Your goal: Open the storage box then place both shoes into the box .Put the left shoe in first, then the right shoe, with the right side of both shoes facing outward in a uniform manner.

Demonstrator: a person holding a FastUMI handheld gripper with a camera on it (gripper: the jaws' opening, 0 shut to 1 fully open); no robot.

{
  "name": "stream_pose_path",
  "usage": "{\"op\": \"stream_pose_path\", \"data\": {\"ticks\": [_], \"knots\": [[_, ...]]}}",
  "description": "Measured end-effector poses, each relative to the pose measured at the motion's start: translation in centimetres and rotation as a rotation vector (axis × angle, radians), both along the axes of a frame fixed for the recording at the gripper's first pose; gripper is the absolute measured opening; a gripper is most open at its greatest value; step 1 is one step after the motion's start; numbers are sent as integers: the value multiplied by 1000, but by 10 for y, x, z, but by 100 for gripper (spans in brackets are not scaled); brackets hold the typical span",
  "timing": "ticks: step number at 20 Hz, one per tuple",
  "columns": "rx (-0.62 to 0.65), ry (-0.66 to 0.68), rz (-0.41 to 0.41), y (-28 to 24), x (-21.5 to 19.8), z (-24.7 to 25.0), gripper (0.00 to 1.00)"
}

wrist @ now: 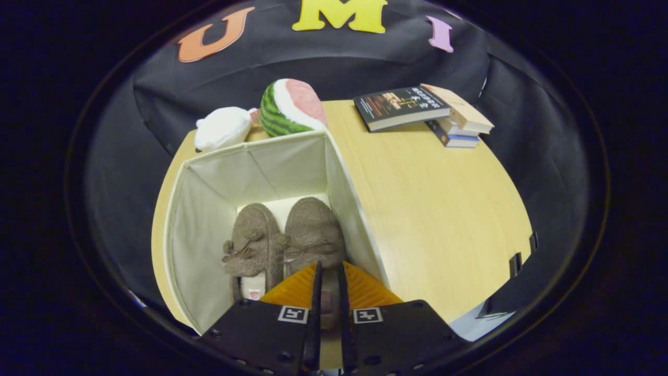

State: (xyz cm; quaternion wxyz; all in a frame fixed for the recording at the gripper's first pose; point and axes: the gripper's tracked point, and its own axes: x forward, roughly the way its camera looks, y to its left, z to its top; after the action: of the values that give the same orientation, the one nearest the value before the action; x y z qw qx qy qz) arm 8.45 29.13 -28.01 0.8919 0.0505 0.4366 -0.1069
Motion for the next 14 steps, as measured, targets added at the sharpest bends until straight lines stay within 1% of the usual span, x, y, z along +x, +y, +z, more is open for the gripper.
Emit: {"op": "stream_pose_path", "data": {"ticks": [2,3,4,5,7,9,11,14], "knots": [[-14,-66,34,0,3,21,28],[-23,-97,42,-1,4,30,37],[-36,-134,57,-3,5,42,41],[-52,-168,77,-3,6,52,54],[-70,-237,112,-6,1,75,72],[-61,-293,146,-6,-5,94,91],[-63,-343,173,-13,-13,113,91],[-65,-445,177,-33,-29,151,93]]}}
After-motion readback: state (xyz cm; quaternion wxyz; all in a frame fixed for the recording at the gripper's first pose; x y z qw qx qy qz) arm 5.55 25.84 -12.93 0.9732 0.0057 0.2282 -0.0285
